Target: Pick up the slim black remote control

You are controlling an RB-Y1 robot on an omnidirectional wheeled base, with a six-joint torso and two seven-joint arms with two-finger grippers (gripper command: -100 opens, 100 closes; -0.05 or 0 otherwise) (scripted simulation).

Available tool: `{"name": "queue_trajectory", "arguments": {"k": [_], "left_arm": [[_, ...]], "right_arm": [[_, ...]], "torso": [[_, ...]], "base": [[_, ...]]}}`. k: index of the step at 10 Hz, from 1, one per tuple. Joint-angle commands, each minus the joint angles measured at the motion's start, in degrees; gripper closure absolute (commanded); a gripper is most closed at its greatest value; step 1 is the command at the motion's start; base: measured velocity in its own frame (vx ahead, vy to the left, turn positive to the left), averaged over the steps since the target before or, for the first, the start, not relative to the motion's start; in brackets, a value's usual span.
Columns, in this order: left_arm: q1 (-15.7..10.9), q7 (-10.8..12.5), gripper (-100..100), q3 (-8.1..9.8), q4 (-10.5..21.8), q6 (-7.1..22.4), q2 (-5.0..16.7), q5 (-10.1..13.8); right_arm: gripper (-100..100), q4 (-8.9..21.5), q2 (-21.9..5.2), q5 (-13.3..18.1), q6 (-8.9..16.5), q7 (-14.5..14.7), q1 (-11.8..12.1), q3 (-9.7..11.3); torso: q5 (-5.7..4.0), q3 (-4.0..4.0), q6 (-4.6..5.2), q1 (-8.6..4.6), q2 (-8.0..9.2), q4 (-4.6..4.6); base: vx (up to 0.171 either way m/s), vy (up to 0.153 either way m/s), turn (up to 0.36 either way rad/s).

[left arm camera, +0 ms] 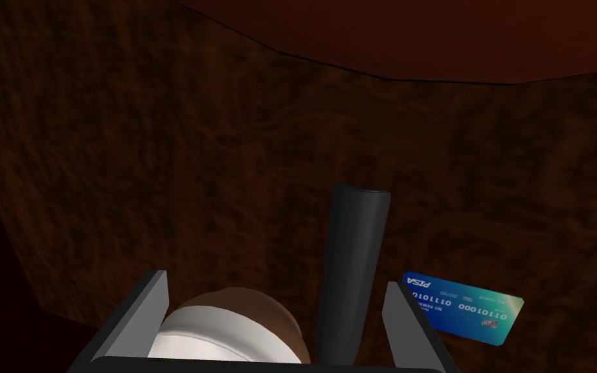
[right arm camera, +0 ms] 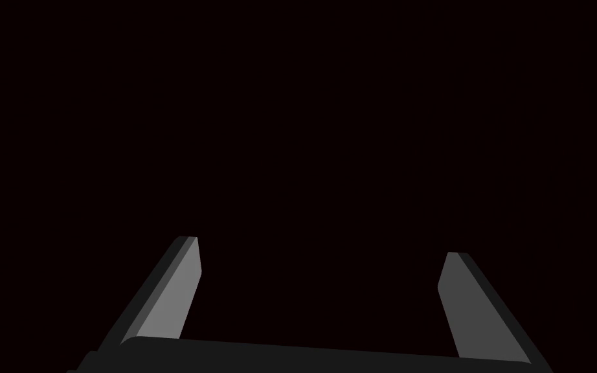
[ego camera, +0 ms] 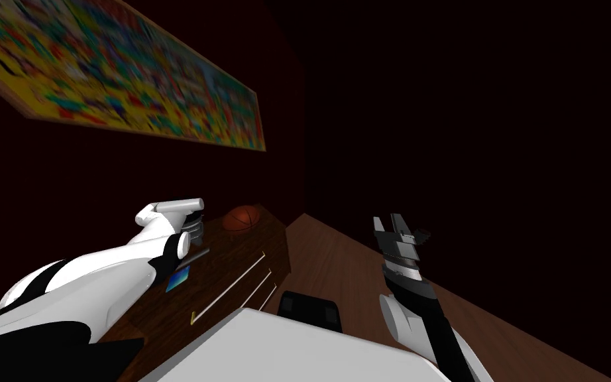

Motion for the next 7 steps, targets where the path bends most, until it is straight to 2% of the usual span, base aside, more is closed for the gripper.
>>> {"name": "queue_trajectory", "arguments": {"k": [1,2,3,5,6,7], "left_arm": [[1.2,0.3,-100,0.32,-2.7,1.2,-0.3,0.0],[1.3,0.3,-100,-0.09,-3.2,0.9,0.2,-0.4],[1.7,0.4,-100,-1.17,-4.6,-0.1,1.7,-1.7],[1.7,0.4,-100,-1.46,-4.9,-0.4,2.1,-2.1],[1.9,0.3,-100,-2.06,-5.8,-1.1,2.9,-2.9],[1.5,-0.4,-100,-0.22,-4.0,0.8,0.2,-0.9]], "right_arm": [[0,0.0,0.0,0.0,0.0,0.0,0.0,0.0],[0,0.0,0.0,0.0,0.0,0.0,0.0,0.0],[0,0.0,0.0,0.0,0.0,0.0,0.0,0.0],[0,0.0,0.0,0.0,0.0,0.0,0.0,0.0],[0,0.0,0.0,0.0,0.0,0.0,0.0,0.0],[0,0.0,0.0,0.0,0.0,0.0,0.0,0.0]], "torso": [[0.00,0.00,0.00,0.00,0.00,0.00],[0.04,0.04,-0.01,0.17,0.08,0.01],[0.06,0.07,0.00,0.26,0.11,0.02],[-0.01,0.03,0.00,-0.02,0.05,0.01],[0.02,0.04,0.00,0.10,0.08,0.01],[0.02,0.04,0.01,0.06,0.08,0.01]], "base": [[0.038,-0.084,0.015],[0.030,-0.063,-0.028],[0.050,-0.146,-0.116],[0.049,-0.126,-0.018],[0.045,-0.124,-0.065],[-0.039,0.036,0.057]]}}
